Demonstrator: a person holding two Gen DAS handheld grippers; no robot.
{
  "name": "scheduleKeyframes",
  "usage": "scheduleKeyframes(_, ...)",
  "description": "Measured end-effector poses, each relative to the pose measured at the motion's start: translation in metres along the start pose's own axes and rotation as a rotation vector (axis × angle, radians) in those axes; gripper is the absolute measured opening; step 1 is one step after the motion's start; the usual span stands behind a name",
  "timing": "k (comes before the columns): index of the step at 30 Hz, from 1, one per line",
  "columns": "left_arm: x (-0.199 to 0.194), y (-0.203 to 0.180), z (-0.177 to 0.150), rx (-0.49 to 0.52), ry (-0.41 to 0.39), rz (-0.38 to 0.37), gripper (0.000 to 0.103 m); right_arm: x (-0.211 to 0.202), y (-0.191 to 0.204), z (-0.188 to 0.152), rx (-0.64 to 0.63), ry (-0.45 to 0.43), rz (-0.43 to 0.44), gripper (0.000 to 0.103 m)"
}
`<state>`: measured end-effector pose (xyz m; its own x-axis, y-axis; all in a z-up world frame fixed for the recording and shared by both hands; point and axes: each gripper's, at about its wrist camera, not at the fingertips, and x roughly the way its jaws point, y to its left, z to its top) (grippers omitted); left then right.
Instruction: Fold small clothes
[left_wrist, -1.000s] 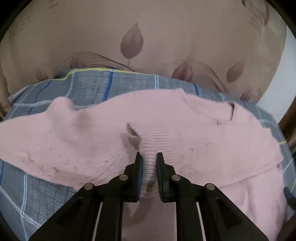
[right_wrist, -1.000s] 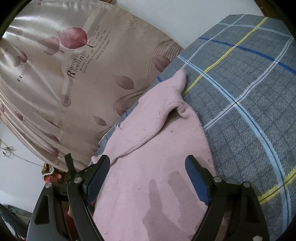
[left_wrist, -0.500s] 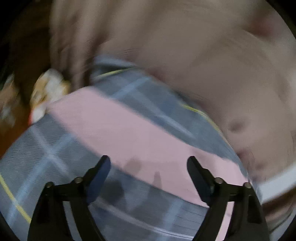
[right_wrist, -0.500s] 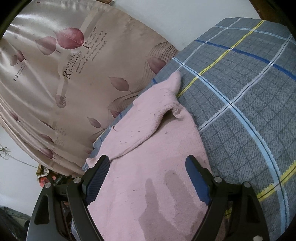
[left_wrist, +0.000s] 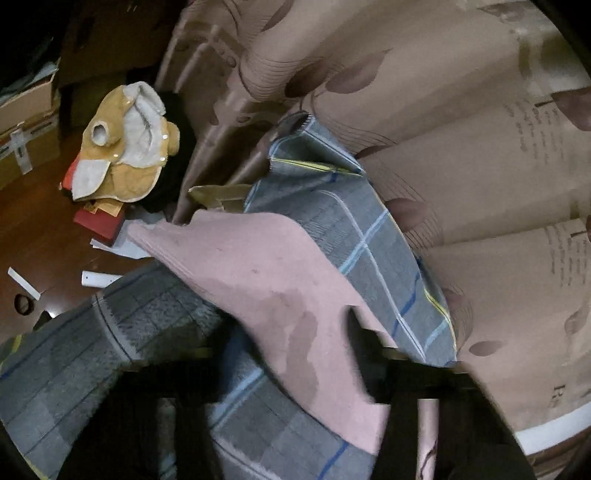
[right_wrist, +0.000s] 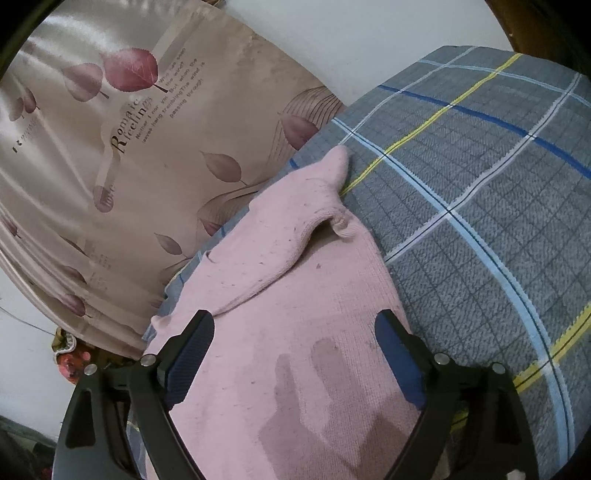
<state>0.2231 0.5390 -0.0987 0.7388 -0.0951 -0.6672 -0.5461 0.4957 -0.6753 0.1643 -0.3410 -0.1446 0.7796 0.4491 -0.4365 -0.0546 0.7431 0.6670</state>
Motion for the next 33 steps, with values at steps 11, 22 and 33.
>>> scheduleKeyframes(11, -0.039, -0.118, -0.058, 0.255, -0.176, -0.255, 0.006, 0.0, -0.001, 0.0, -0.001, -0.003, 0.003, 0.089)
scheduleKeyframes(22, 0.022, -0.36, -0.318, 0.792, 0.178, -0.551, 0.006, -0.009, -0.008, 0.0, 0.035, -0.042, 0.061, 0.09)
scheduleKeyframes(33, 0.109, -0.37, -0.467, 0.859, 0.466, -0.509, 0.022, -0.013, -0.01, 0.002, 0.038, -0.039, 0.118, 0.094)
